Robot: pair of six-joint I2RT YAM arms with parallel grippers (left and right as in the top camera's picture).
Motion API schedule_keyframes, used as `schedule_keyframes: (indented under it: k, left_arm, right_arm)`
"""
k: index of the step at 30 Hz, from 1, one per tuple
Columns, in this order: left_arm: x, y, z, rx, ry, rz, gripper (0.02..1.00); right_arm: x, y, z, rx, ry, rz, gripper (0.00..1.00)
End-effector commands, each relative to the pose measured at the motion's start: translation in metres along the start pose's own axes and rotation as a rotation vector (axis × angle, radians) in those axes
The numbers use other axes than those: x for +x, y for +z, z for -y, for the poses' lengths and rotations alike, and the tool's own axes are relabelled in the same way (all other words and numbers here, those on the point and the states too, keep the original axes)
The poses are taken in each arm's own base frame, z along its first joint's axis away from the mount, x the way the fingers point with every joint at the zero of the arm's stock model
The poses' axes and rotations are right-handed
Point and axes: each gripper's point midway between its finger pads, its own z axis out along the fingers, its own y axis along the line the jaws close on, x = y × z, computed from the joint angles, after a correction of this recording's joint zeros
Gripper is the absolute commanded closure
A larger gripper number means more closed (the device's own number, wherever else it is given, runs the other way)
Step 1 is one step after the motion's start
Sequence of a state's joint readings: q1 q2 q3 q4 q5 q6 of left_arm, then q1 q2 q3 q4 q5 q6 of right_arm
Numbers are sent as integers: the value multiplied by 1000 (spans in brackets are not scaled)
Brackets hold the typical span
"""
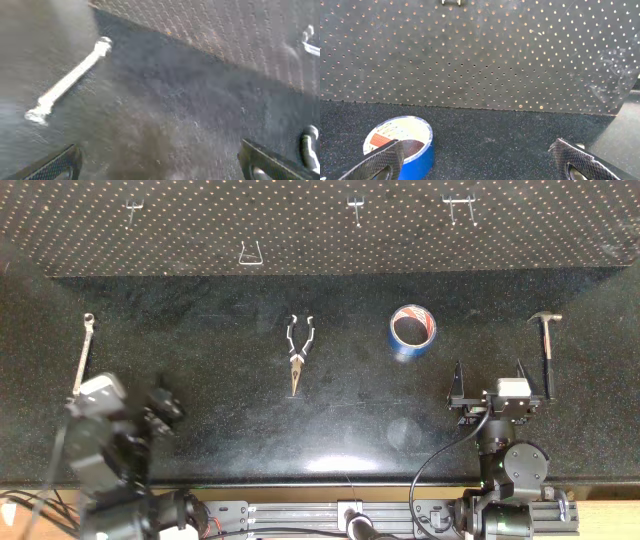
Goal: Place Tools Onto Pegboard
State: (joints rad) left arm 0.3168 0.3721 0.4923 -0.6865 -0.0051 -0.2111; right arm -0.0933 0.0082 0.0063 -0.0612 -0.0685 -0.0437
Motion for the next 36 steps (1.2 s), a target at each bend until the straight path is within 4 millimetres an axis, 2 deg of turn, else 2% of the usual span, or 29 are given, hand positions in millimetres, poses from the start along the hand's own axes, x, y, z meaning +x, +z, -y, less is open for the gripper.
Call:
schedule_keyframes:
  k: [1, 4, 8, 13, 17, 21, 26, 32, 36]
  left_arm:
    - [-47, -7, -35, -167, 37, -170, 25]
    - [-67, 1, -67, -221, 178, -388, 25]
    - [-70, 33, -89, -177, 290, -596, 25]
    - [-54, 68, -97, -97, 365, -744, 25]
    - [-39, 88, -95, -4, 452, -797, 25]
    - [-36, 98, -108, -29, 550, -827, 25]
    - [-12, 112, -118, -10, 520, -921, 25]
    - [-8, 121, -127, -53, 541, -943, 25]
    - [4, 129, -130, -62, 487, -977, 23]
  right_arm:
    - [1, 0, 2, 10, -11, -2, 25]
    - [1, 0, 2, 10, -11, -2, 25]
    - [1, 0, 2, 10, -11, -2, 25]
    - [1, 0, 2, 11, -11, -2, 25]
    - [1, 0, 2, 10, -11, -2, 25]
    - [1, 0, 2, 10, -11, -2, 25]
    - [1, 0, 2, 10, -11, -2, 25]
    - [1, 0, 2, 10, -11, -2, 25]
    - [1, 0, 2, 10, -11, -2, 25]
